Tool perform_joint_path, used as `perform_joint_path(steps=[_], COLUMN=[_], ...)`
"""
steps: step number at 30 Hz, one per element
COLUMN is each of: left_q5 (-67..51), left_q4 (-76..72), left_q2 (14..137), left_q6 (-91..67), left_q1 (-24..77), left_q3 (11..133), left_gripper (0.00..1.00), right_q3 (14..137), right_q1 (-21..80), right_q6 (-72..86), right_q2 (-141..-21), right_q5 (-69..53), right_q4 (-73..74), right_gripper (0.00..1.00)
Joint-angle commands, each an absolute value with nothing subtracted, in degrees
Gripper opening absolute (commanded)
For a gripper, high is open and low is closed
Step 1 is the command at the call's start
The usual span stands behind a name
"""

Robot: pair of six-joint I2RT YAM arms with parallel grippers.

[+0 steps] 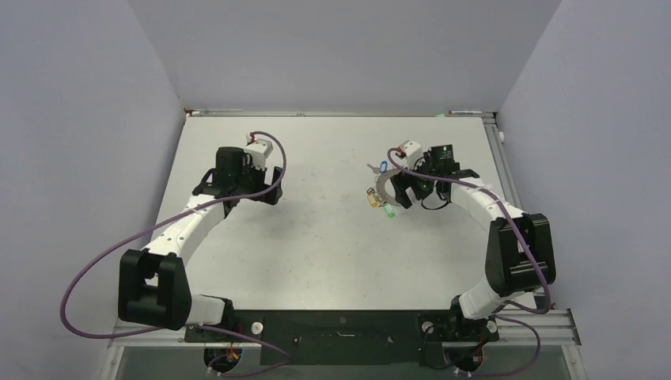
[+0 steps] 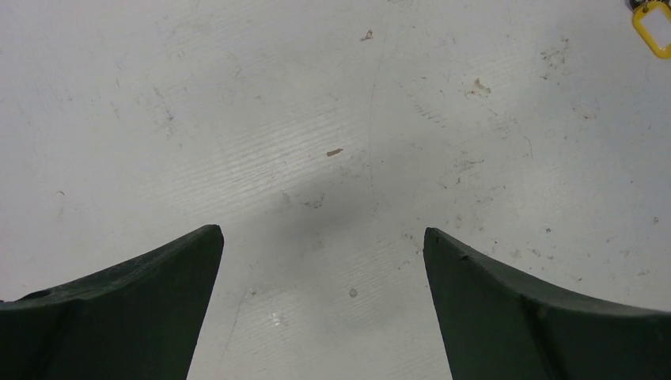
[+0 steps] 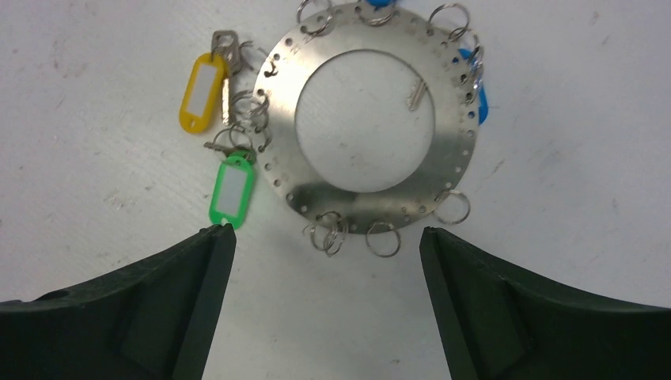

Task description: Remove the keys from the keyring

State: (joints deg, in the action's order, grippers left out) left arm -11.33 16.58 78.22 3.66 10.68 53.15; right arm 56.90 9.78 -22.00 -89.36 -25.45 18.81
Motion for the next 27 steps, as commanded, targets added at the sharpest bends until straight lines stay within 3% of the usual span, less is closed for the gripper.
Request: perform_joint_path(steps=[1,4,14,27], left_q5=[-12.81,-12.89,-11.55,-11.2], left_q4=[15.4,15.69,15.11,14.71], left_q2=[75.6,75.59,74.4,74.68], left_q6=[3.42,3.19,2.69,2.47], left_q1=[10.53,10.58,10.67,10.69], left_q3=[54.33,54.34,53.42,53.27], left_gripper=[0.96,0.96,0.96,0.96], right_q3=[64.3,68.86,76.36,86.0], right_q1=[9.34,8.87,7.74,7.8], right_q6=[-18.87,-16.8,-11.73,-11.07], right_q2=[-93.55,-97.38,-107.25,-118.66], right_q5=[-17.35,-14.35,-8.02,-8.54], right_q4=[18.92,21.69,23.59,29.88], right_gripper=[0.93,0.99,0.8,0.65])
